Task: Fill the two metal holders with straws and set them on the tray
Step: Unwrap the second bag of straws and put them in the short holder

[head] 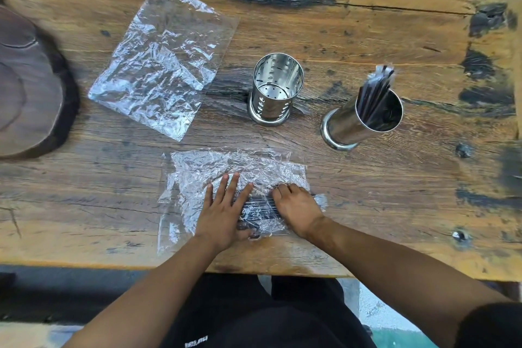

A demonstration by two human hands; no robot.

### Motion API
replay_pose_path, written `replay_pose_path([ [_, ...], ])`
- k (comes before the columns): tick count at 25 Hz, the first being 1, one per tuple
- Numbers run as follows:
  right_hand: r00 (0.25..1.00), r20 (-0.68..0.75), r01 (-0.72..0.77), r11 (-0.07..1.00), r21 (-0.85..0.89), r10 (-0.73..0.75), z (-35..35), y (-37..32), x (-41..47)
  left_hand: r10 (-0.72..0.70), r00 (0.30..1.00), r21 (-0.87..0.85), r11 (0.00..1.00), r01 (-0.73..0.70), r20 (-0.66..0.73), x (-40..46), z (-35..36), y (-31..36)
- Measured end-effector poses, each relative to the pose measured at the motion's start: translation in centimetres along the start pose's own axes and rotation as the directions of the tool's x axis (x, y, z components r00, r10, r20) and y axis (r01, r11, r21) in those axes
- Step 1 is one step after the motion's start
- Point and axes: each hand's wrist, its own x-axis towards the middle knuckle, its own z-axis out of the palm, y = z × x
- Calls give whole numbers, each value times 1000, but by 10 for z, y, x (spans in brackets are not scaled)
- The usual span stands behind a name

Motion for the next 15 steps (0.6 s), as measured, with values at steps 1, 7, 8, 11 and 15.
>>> replay_pose_path([
  [1,1000,-6,9,1000,3,-9,1,1,0,-5,1000,0,1000,5,-1,0,0,0],
  [7,1000,13,-13,998,63,12,-1,3,-5,-12,1000,7,1000,12,7,0,0,1],
  [8,1000,22,-17,998,64,15,-3,3,-6,-12,1000,5,1000,12,7,0,0,1],
  [11,999,34,-21,996,89,18,-8,3,-9,-15,1000,0,1000,15,-1,0,1,1],
  [15,996,90,-32,993,116,21,-15,-2,-9,-22,1000,26,999,22,5,0,4,3],
])
